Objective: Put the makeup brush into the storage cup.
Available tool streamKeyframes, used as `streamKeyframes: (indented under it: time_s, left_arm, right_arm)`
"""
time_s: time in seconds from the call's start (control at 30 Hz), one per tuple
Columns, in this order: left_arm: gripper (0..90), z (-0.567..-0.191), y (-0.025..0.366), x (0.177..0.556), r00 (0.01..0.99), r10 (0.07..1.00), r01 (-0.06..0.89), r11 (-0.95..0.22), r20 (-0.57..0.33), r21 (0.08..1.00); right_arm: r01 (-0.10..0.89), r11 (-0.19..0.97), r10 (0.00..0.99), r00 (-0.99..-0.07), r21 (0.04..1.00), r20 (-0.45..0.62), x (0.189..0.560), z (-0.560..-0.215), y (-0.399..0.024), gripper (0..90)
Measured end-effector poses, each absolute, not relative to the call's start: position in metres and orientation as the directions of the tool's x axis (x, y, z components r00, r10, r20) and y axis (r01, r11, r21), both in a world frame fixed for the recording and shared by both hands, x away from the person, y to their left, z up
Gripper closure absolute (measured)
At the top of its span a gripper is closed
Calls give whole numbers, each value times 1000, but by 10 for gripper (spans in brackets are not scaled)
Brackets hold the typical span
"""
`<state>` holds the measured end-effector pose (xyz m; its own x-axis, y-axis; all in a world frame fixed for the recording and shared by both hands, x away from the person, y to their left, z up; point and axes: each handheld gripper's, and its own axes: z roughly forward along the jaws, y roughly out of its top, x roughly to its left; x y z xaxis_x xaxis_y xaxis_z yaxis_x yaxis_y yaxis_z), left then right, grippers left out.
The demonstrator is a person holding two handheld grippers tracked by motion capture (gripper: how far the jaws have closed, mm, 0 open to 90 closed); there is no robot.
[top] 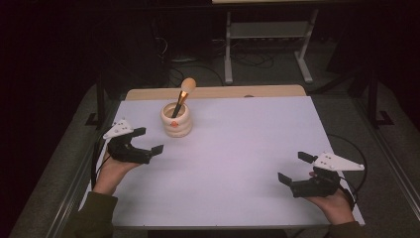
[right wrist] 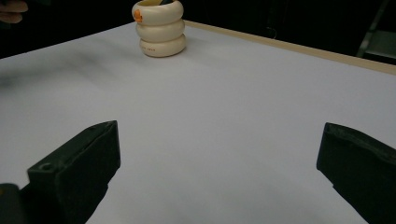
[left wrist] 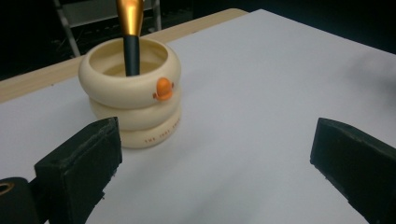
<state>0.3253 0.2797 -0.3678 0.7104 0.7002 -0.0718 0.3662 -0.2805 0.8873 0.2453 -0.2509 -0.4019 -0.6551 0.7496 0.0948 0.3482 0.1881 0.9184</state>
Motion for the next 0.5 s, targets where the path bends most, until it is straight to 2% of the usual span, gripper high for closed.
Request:
streamKeyframes:
  time_s: [0.5]
  left_arm:
    - [15, -381, 284, 284, 720, 691, 333, -271, -58, 903]
  right_arm:
    - [353, 193, 747, -657, 916, 96, 246, -405, -251, 0]
